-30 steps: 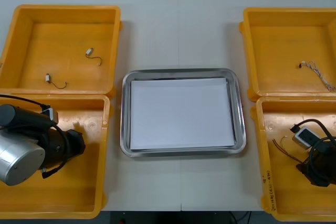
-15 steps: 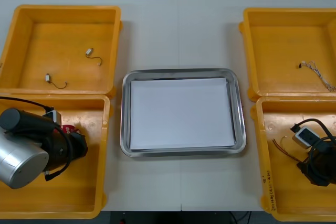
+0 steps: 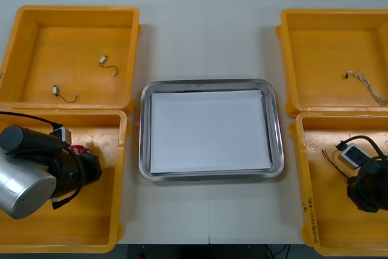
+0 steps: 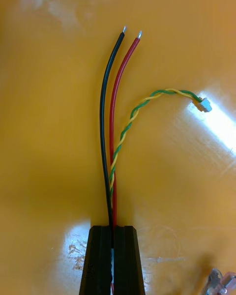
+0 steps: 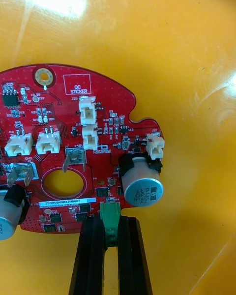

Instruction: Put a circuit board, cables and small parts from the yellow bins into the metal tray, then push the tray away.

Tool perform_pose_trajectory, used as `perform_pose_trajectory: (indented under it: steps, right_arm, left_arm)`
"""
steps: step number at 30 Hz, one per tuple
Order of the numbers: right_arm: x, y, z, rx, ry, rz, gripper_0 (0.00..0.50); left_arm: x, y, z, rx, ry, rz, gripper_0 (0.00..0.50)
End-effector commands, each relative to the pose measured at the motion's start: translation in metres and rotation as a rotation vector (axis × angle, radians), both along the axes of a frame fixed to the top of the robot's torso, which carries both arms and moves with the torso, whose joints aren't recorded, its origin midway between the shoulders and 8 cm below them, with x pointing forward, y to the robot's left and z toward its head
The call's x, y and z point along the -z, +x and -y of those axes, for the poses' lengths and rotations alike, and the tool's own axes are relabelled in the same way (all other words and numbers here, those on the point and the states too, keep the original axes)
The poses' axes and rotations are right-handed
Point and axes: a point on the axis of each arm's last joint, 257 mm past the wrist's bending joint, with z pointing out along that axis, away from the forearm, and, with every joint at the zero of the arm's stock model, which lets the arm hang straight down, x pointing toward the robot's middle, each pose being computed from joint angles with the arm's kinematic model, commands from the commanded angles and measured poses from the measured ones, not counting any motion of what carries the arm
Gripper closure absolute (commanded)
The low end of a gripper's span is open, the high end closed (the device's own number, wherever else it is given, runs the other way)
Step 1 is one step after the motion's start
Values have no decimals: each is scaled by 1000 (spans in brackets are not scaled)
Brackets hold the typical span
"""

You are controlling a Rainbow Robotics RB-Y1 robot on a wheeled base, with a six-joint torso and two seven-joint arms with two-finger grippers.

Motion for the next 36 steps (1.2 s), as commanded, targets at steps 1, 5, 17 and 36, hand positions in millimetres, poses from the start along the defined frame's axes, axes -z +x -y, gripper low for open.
perform_pose_trajectory:
  steps: [1, 5, 17, 36]
  right_arm:
    - [-3, -1, 22, -12, -59, 2, 500]
    - [-16, 6, 27, -6, -71, 9, 500]
    - [-75, 0, 36, 41, -73, -69, 500]
    - [-158, -9, 50, 126, -60, -73, 500]
  left_arm:
    - [0, -6, -15, -38, 1, -15, 500]
    - [-9, -2, -22, -17, 15, -13, 500]
    - [-31, 8, -28, -7, 42, -7, 500]
    - [-104, 4, -18, 84, 103, -5, 500]
